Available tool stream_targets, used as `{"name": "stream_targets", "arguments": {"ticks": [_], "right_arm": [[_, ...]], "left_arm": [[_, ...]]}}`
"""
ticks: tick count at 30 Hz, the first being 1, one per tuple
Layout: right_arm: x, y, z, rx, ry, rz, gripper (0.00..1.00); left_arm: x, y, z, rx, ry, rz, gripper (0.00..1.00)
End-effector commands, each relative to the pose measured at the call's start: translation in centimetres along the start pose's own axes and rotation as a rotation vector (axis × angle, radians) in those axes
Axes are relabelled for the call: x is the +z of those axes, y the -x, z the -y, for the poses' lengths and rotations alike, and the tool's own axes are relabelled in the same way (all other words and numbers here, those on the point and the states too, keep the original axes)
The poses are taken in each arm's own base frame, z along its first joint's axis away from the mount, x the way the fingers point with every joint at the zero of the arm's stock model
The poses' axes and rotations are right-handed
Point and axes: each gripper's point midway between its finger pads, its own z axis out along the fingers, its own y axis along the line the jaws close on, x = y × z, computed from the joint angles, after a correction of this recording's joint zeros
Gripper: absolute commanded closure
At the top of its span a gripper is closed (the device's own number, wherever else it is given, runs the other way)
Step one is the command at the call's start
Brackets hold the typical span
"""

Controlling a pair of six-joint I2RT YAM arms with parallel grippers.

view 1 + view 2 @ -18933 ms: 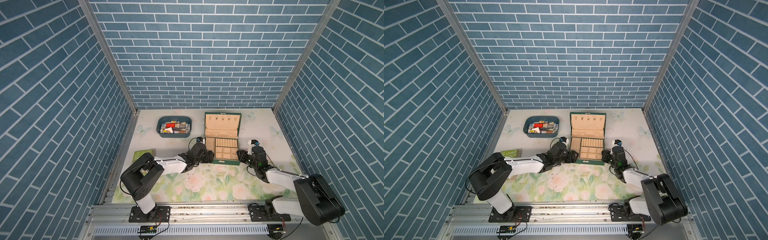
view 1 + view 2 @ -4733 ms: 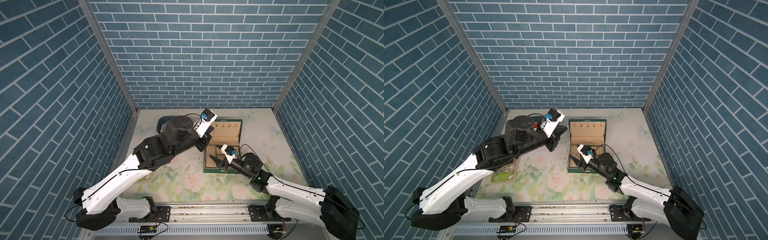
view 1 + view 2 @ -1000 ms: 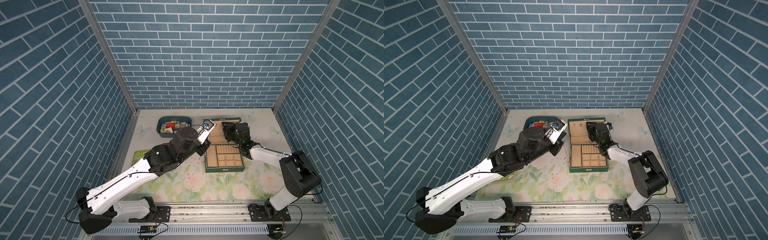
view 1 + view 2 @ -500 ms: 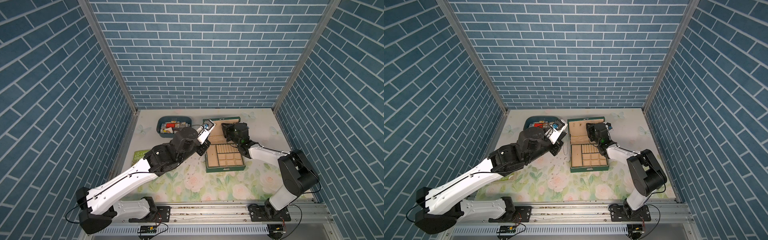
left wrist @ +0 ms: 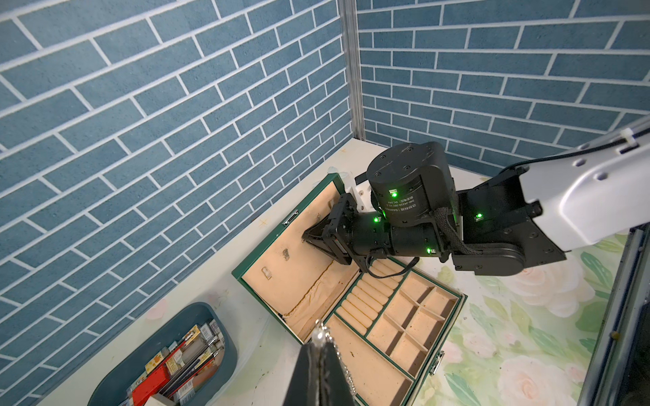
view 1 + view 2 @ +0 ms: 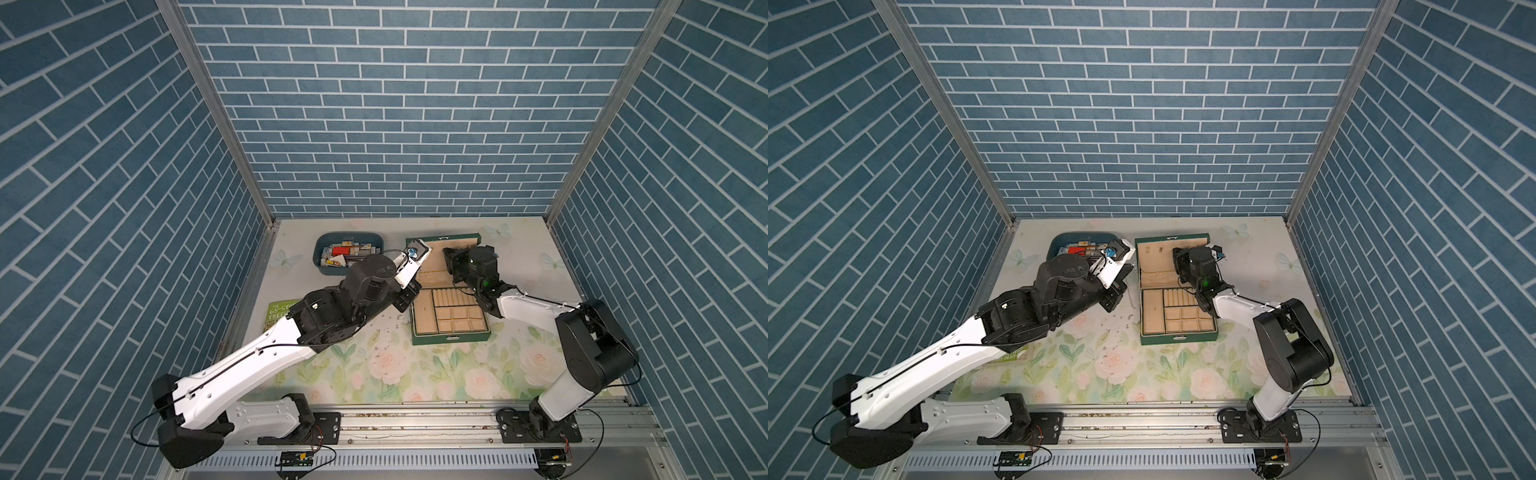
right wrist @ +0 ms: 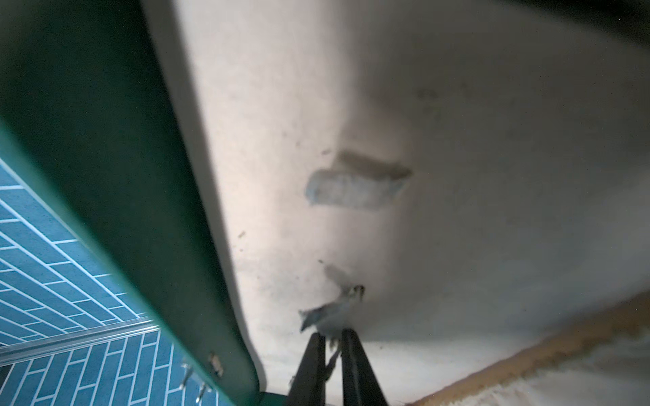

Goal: Put jewelry chain into jewelry box
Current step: Open the fastener on the jewelry box.

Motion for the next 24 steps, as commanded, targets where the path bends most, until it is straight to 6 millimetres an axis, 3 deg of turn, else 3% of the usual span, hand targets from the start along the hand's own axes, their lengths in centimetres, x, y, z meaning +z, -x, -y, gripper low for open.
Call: {"name": "stream_targets", "arguments": {"ticks": [1, 19, 24], "right_arm": [[-0.3, -0.2, 1.0, -0.012, -0.015, 0.000, 0.86], [-0.6, -0.7, 4.4, -0.015, -0.064, -0.017, 0.84], [-0.6, -0.7, 3.3, -0.029, -0.039, -0.019, 0.81]], "left_arm": [[-0.5, 0.6, 0.2, -0.013, -0.014, 0.018, 1.00], [0.0, 0.3, 0.5, -0.011, -0.018, 0.005, 1.00], [0.0, 0.3, 0.5, -0.012, -0.019, 0.004, 1.00]]}}
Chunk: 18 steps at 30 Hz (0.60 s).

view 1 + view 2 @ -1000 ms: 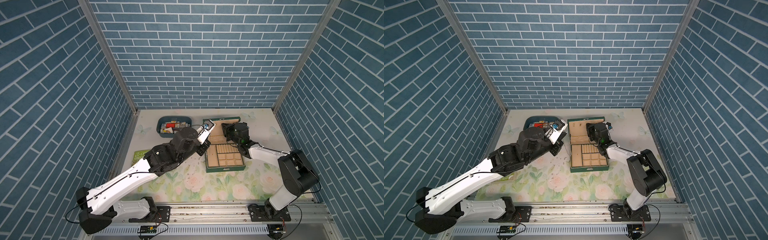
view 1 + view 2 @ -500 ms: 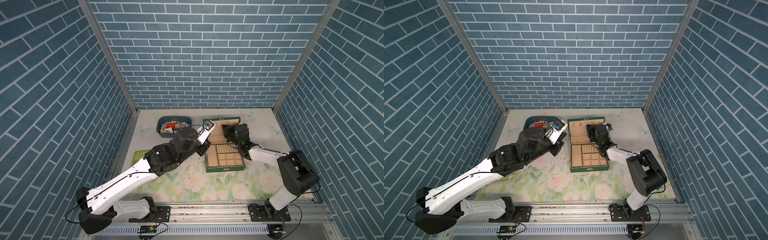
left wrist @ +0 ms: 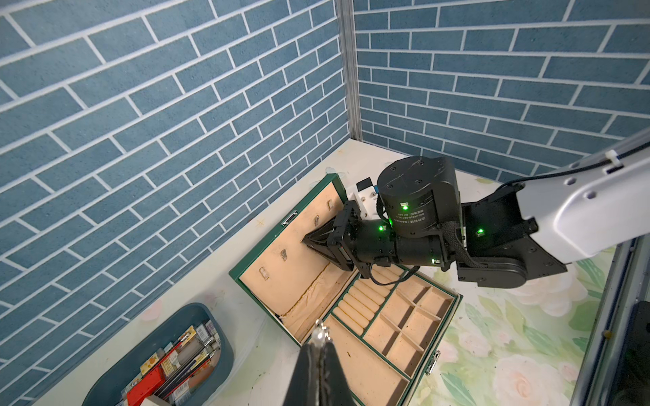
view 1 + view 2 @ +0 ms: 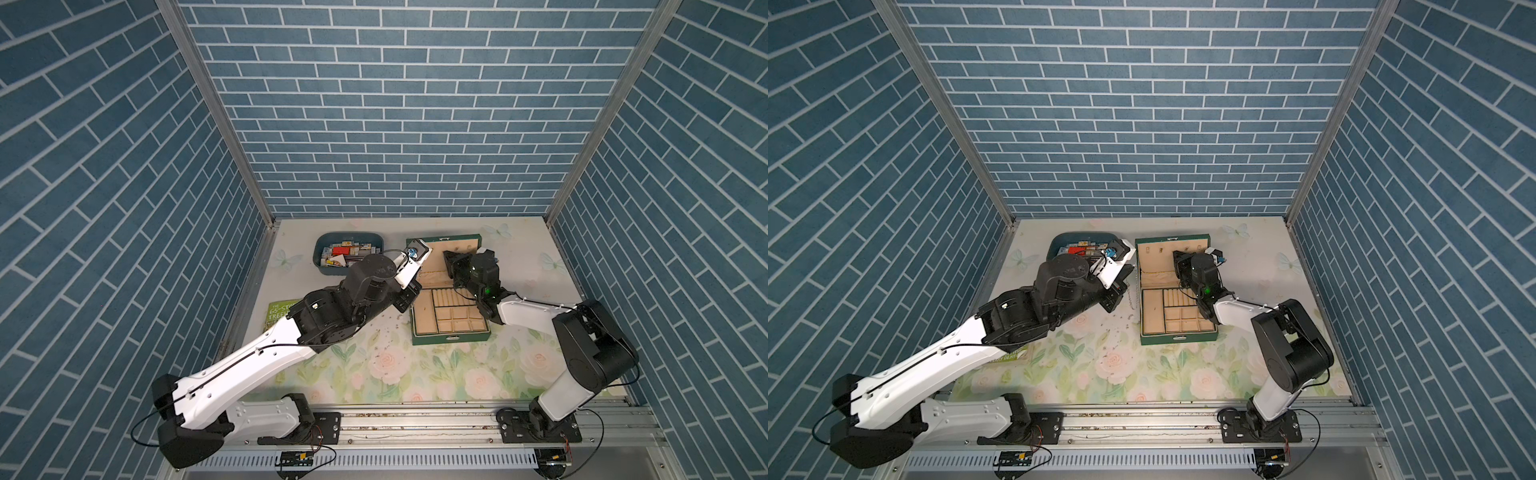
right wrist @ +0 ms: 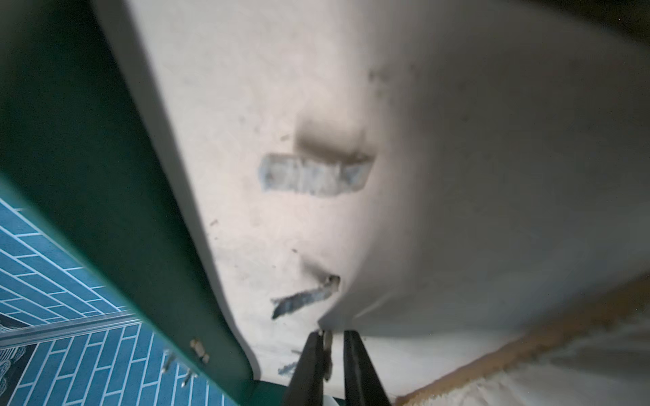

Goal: Put jewelry chain into jewelry box
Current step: Open the fastener on the jewelry box.

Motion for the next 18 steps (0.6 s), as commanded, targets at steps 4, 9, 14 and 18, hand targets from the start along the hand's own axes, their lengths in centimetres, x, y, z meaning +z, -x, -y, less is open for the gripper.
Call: {"name": "stream_targets", "arguments": {"ticks": [4, 9, 14, 18], "right_arm": [[-0.3, -0.3, 0.7, -0.059, -0.060, -0.013, 0.60], [-1.4, -0.3, -1.4, -0.095, -0.029, -0.018, 0.47], [-3.9, -0.2, -2.2, -0.157, -0.021, -0.034, 0.42], [-6.3, 0.0, -2.7, -0.293, -0.032, -0.053, 0.38]], "left_arm": [[-0.1, 0.6, 0.2, -0.011, -0.005, 0.010, 1.00], [-0.4, 0.7, 0.0, -0.013, -0.001, 0.014, 1.00], [-0.5, 0.9, -0.1, -0.015, 0.001, 0.014, 1.00], [-0.6, 1.1, -0.1, -0.016, 0.002, 0.012, 1.00]]}}
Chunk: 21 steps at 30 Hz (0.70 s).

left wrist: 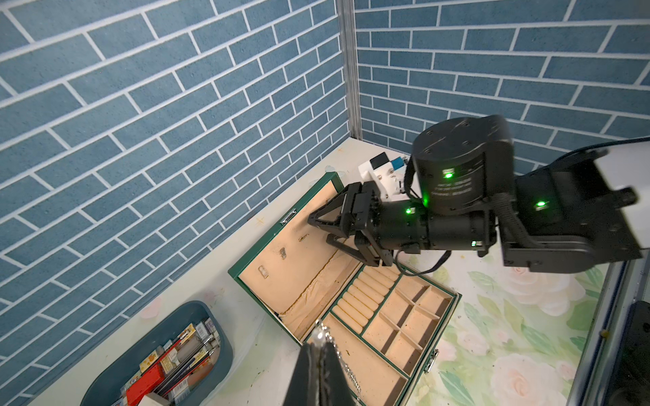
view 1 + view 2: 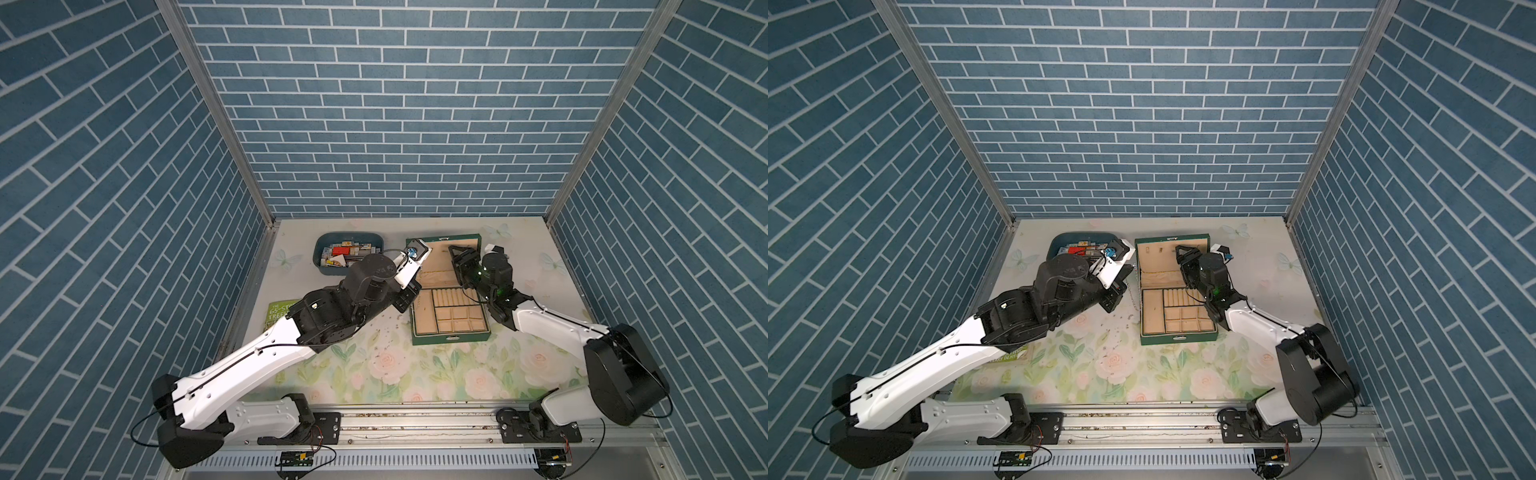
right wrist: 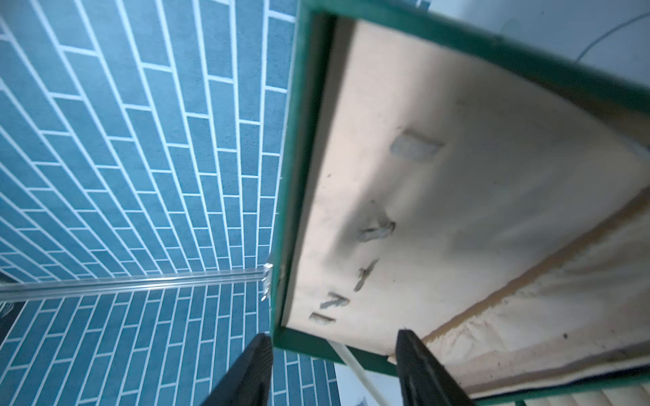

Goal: Put jewelry chain into jewelry box
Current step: Open the fastener on the jewelry box, then hang the necklace on the jewelry box clasp.

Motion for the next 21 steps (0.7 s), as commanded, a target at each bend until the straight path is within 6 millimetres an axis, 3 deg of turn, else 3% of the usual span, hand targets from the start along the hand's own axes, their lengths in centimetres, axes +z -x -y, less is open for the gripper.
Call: {"name": "stream_targets", "arguments": {"ticks": [1, 3, 6, 11, 17, 21], "right_arm": [[-1.9, -0.3, 0.4, -0.197, -0.045, -0.040, 0.38], [-2.9, -0.4, -1.0, -0.327, -0.004, -0.050, 0.38], [-4.8, -2.4, -2.7, -0.546, 0.125, -0.119, 0.39], [-9.3, -8.0, -2.3, -0.985, 0.328, -0.131, 0.39], [-13.8, -11.5, -1.9, -1.115, 0.560, -0.098, 0.37], [-14.6, -13.7, -1.0, -1.179, 0.622, -0.112, 0.36]], "left_arm": [[-0.5, 1.2, -0.1, -0.011, 0.004, 0.019, 1.00], [-0.6, 1.5, -0.1, -0.013, 0.003, 0.022, 1.00], [-0.6, 2.0, -0.1, -0.015, -0.001, 0.022, 1.00], [-0.7, 2.9, -0.2, -0.016, 0.001, 0.026, 1.00], [-0.9, 3.7, -0.1, -0.019, -0.002, 0.029, 1.00], [-1.0, 4.1, 0.2, -0.014, -0.008, 0.031, 1.00]]}}
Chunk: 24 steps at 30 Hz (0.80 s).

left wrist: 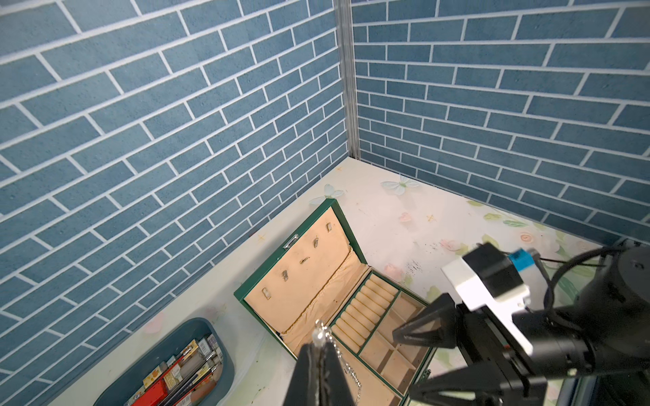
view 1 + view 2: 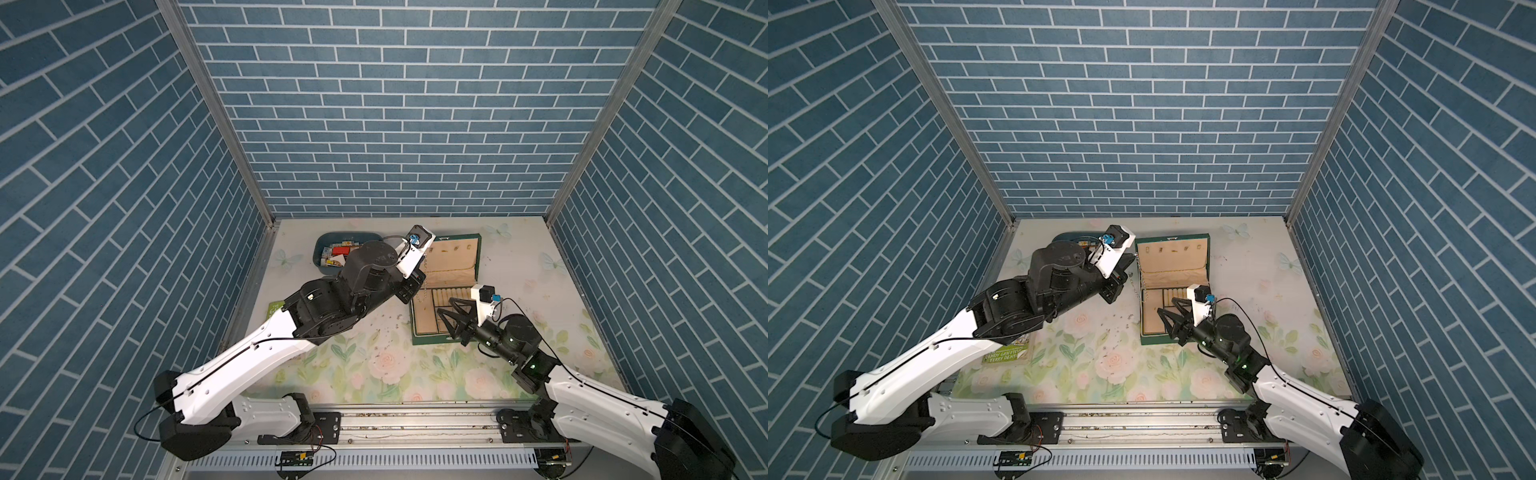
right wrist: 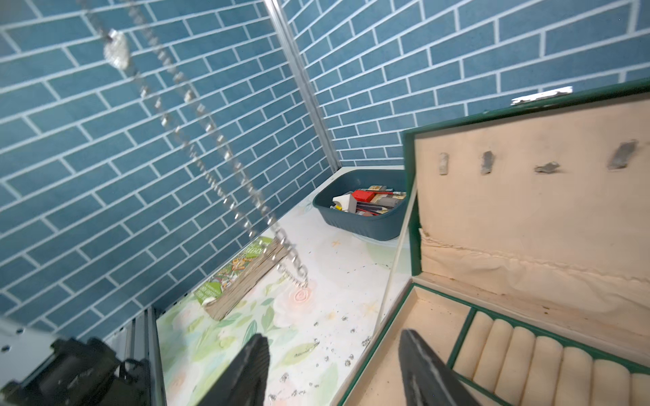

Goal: Put jewelry chain into jewelry box
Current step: Hang the necklace on the jewelry box clasp.

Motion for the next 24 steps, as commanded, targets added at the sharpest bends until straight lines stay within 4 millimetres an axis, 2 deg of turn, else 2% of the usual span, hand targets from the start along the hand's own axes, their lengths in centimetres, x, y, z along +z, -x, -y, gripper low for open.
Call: {"name": "stream_targets", "arguments": {"ticks": [1, 4, 10, 14, 24], "right_arm": [[-0.1, 1.5, -2.0, -0.152, 0.061, 0.105, 0.37], [0.2, 1.6, -2.0, -0.161, 0.030, 0.143, 0.38], [1.0, 3.2, -2.0, -0.145, -0.011, 0.250, 0.40], [1.7, 3.4, -1.7, -0.152, -0.022, 0.263, 0.42], [2.1, 4.2, -1.7, -0.171, -0.036, 0.281, 0.47]], "left_arm": [[-0.1, 0.4, 0.3, 0.004, -0.001, -0.008, 1.00], [-0.1, 0.7, 0.4, 0.009, -0.003, -0.006, 1.00], [-0.2, 1.0, 0.5, 0.014, -0.005, -0.001, 1.00], [-0.2, 1.2, 0.7, 0.017, -0.015, 0.002, 1.00], [-0.5, 1.8, 1.2, 0.028, -0.027, 0.012, 1.00]]}}
